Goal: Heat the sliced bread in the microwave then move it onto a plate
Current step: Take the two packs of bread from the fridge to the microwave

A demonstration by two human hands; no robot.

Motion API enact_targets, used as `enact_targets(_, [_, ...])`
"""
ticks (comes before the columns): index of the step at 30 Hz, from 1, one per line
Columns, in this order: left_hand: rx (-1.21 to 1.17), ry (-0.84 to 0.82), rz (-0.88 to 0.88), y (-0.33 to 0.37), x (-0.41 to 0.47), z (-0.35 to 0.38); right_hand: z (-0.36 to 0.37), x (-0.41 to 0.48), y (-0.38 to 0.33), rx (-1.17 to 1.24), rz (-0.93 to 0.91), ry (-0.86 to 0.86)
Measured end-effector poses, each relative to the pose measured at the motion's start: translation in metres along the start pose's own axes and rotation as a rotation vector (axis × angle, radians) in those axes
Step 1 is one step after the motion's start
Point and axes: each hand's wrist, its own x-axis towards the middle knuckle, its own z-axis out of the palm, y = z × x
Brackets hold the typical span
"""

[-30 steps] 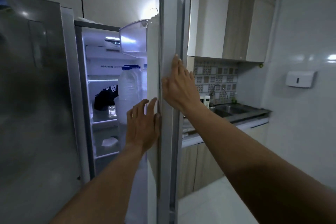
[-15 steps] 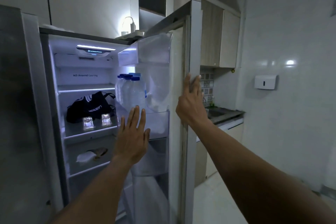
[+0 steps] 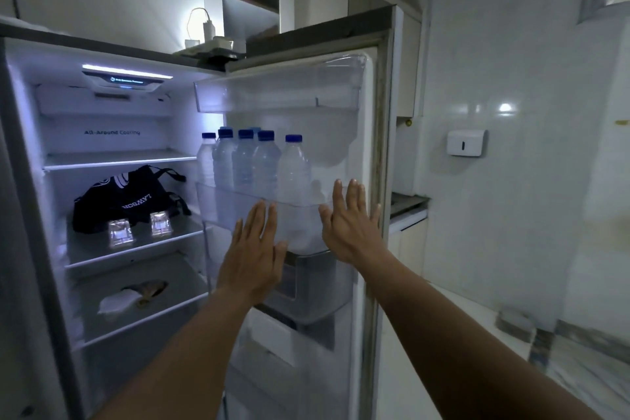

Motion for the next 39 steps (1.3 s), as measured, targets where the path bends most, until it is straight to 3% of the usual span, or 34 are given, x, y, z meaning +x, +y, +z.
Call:
enact_targets(5, [-0.008, -0.079, -0.04, -0.007, 0.026, 0.024, 0.005, 0.016, 0.021, 0.125, 0.01, -0.044])
enact_targets(11, [0.005, -0.077, -0.053, -0.007, 0.069, 0.048, 0.017, 0.05, 0.056, 0.163, 0.082, 0.038])
enact_targets(31, [0.253, 0.145, -0.055, 0.028, 0.165, 0.16, 0.043, 0.168, 0.205, 0.144, -0.218, 0.167])
enact_targets(39, [0.34, 0.169, -0.097, 0.031, 0.186, 0.179, 0.059, 0.196, 0.223, 0.04, -0.138, 0.172])
